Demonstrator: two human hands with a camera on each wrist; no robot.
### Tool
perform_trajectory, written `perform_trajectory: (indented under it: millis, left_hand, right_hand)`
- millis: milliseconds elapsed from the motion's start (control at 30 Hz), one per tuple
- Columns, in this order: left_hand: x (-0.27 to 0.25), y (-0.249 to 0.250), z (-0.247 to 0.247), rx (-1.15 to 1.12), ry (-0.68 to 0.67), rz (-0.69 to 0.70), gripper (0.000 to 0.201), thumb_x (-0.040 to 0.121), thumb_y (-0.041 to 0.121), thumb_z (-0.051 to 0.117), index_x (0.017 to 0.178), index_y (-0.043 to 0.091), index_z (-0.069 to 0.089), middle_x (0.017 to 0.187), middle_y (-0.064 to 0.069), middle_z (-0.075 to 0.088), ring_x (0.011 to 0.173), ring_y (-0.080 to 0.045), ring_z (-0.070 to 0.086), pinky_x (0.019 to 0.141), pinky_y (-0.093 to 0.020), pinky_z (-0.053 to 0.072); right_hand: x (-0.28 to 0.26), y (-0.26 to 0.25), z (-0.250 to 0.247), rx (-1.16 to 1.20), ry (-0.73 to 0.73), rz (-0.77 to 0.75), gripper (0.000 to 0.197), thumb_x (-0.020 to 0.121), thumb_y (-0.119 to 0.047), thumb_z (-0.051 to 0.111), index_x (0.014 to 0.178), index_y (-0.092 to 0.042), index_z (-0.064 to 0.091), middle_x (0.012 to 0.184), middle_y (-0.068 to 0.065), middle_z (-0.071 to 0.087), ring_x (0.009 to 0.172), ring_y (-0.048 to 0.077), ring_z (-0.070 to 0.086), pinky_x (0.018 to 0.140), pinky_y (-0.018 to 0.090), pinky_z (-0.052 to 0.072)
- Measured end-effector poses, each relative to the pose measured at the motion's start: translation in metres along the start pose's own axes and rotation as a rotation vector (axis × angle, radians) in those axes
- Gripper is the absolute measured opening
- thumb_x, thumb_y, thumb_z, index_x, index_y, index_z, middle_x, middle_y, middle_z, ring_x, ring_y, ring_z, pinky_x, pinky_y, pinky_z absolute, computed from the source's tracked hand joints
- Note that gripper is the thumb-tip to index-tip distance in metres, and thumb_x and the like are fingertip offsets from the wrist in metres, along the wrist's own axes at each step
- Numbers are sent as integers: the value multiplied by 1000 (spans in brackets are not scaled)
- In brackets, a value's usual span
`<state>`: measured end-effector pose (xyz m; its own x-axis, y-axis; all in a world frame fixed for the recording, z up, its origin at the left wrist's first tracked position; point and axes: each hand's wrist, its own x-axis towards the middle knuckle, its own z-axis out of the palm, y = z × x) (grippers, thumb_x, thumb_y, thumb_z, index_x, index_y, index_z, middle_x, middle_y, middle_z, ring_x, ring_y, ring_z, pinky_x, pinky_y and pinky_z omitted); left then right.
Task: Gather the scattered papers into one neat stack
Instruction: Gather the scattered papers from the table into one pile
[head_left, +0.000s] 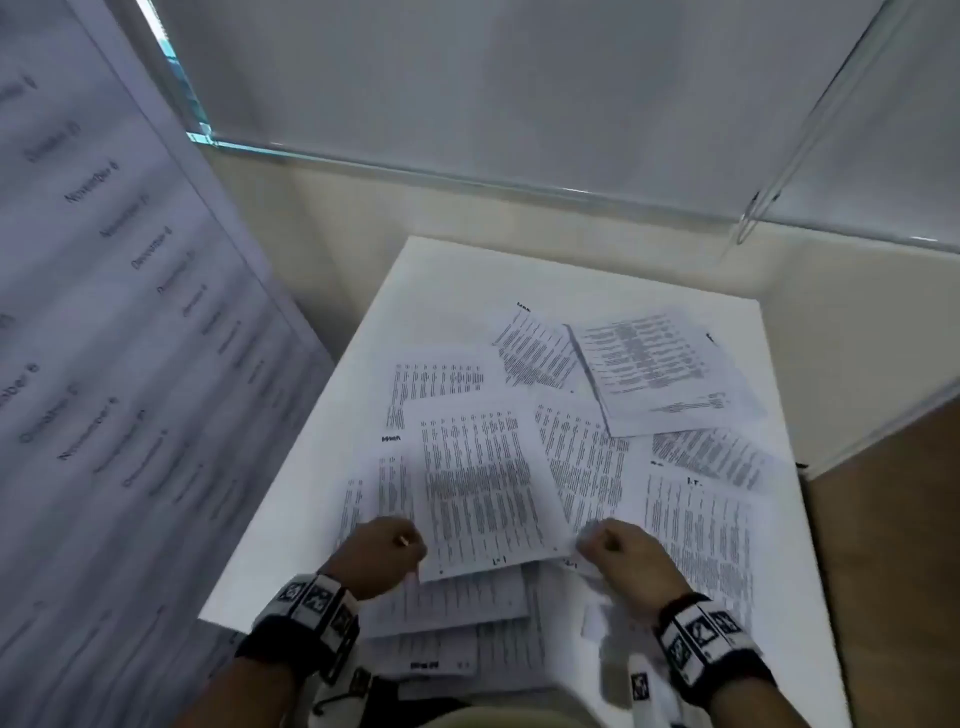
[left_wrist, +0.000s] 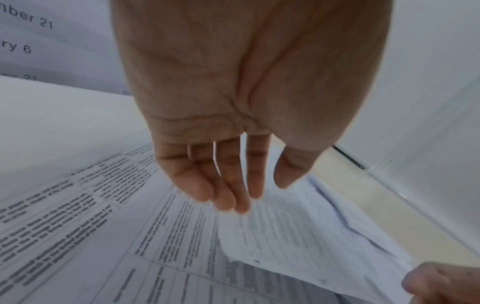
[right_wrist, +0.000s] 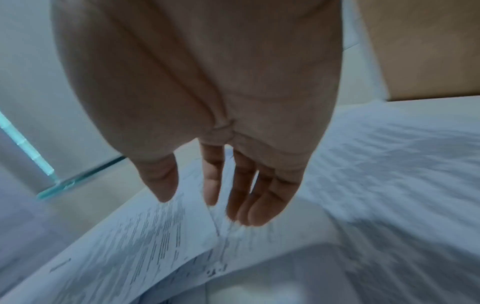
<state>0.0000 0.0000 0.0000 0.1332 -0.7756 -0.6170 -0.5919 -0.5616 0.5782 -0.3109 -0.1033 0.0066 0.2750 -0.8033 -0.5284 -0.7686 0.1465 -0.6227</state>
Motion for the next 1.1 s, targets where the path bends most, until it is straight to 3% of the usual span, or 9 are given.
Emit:
perform_trajectory:
  millis: [133, 233, 367, 467, 633, 733, 833, 900, 1100]
  left_hand:
    - [27, 0, -2, 35, 250, -92, 20, 92, 28, 59, 106, 19, 69, 104, -1, 71, 92, -17, 62, 81, -25, 47]
    - [40, 2, 8, 29, 288, -101, 34, 90, 29, 58, 121, 17, 62, 118, -8, 65, 103, -21, 60, 89, -29, 48]
    - [46, 7, 26, 12, 255, -44, 45, 90, 35, 59, 132, 22, 50, 123, -10, 56, 107, -21, 52, 90, -29, 41]
    - [47, 5, 34, -48, 264, -38, 50, 89, 34, 59, 136, 22, 46, 117, -11, 57, 98, -21, 50, 87, -29, 42]
    - [46, 6, 28, -235, 285, -67, 58, 91, 28, 59, 143, 20, 34, 85, -12, 66, 64, -17, 56, 64, -32, 53]
    - [45, 10, 23, -294, 254, -104, 64, 94, 30, 59, 149, 20, 28, 91, -5, 68, 76, -22, 66, 70, -31, 55]
    - [40, 27, 23, -380, 149, -71, 49, 95, 27, 59, 139, 11, 47, 120, -17, 66, 107, -38, 67, 93, -39, 54]
    - [34, 41, 30, -424, 35, -4, 22, 95, 18, 60, 115, 11, 64, 110, -12, 73, 101, -32, 70, 94, -41, 56]
    - [39, 58, 69, -75, -110, 142, 29, 86, 29, 64, 111, 18, 70, 109, 1, 75, 96, -15, 71, 92, -39, 58]
  right_hand:
    - [43, -18, 11, -101, 13, 61, 29, 90, -40, 65, 107, -17, 58, 98, -1, 64, 90, 17, 63, 72, 27, 47]
    - [63, -28, 27, -89, 27, 117, 42, 89, -40, 67, 116, -9, 54, 106, 7, 63, 98, 24, 60, 86, 31, 49]
    - [71, -35, 48, -45, 76, 130, 56, 89, -37, 69, 132, -5, 51, 113, 9, 61, 99, 23, 58, 81, 22, 44]
    - [68, -35, 53, 33, 122, 105, 34, 93, -19, 65, 122, -3, 56, 108, 7, 62, 82, 15, 57, 66, 16, 45]
    - [52, -18, 39, 233, 89, 23, 11, 92, -15, 64, 86, -7, 59, 79, 13, 67, 67, 22, 60, 67, 45, 56]
    - [32, -7, 26, 344, 48, 7, 16, 96, -14, 61, 81, -14, 57, 65, -10, 61, 55, 3, 55, 61, 28, 46]
    - [12, 14, 20, 410, -17, 18, 21, 95, -23, 65, 114, -14, 66, 103, -6, 74, 91, 0, 69, 81, 22, 51]
    - [-2, 25, 16, 422, -20, 50, 31, 92, -30, 69, 121, -20, 66, 116, -6, 73, 109, 10, 66, 88, 24, 50]
    - [-33, 59, 6, 498, 122, 155, 18, 95, -18, 66, 111, -25, 66, 105, -13, 70, 99, 2, 63, 73, 17, 46]
